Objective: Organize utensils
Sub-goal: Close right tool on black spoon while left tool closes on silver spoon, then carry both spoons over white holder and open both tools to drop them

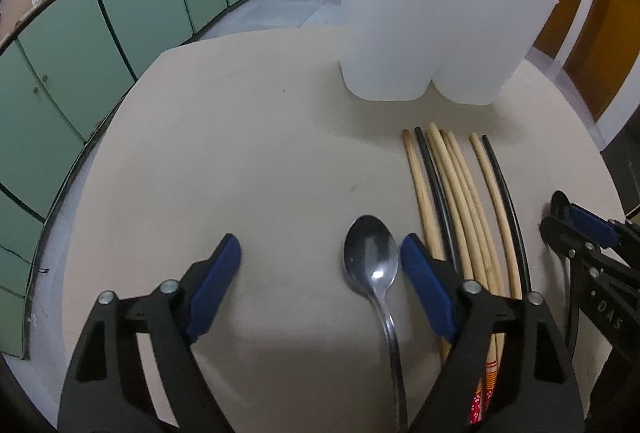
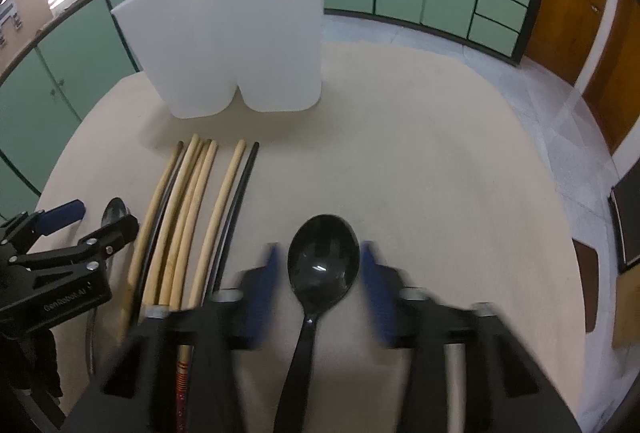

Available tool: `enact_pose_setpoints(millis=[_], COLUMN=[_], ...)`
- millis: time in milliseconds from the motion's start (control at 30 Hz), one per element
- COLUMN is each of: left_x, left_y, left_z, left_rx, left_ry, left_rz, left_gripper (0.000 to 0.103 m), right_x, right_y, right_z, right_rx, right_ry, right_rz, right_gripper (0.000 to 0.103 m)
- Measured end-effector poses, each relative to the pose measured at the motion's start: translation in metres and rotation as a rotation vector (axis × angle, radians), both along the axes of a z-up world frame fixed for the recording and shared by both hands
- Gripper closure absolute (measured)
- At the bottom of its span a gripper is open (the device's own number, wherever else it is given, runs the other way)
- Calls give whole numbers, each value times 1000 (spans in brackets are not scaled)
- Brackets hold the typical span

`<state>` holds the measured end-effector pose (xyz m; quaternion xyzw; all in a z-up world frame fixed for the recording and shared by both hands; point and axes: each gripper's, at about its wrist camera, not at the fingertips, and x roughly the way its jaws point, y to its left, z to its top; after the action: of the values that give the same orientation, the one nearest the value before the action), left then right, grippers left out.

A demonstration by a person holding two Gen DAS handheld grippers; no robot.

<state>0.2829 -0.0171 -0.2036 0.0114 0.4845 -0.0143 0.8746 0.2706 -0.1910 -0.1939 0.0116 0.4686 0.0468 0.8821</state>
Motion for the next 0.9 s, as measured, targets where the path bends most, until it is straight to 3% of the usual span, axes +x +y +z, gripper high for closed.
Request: enact_pose_setpoints(millis=[67, 133, 200, 233, 367, 467, 733, 900], left_x=[-3, -5, -7, -6, -12, -23, -38, -39], left_y=[-2, -4, -5, -5, 2, 6, 11, 8], left_z=[1, 3, 5, 6, 8, 14, 42, 67], left_rx=[0, -13, -26, -36, -143, -182, -191, -197], left_ry=[-15, -29, -39, -42, -76, -152, -357, -441], left_rz=[-19, -41, -58, -65, -92, -108, -126, -127], left_gripper=[37, 51, 73, 75, 76, 76, 76, 76], right_x=[-1, -4, -9, -12, -22, -28, -26, -17], right_y=[-1, 0, 1, 1, -2, -7, -12, -13], right_z=[1, 1, 3, 5, 14, 21, 46, 72], right_rx=[1, 9, 25, 32, 62, 75, 109, 134], right_ry=[-7, -18, -39, -54, -127, -178, -307, -394], right_rz=[14, 26, 32, 36, 57, 58, 47, 58], right_gripper=[69, 69, 69, 69, 69, 69, 69, 69])
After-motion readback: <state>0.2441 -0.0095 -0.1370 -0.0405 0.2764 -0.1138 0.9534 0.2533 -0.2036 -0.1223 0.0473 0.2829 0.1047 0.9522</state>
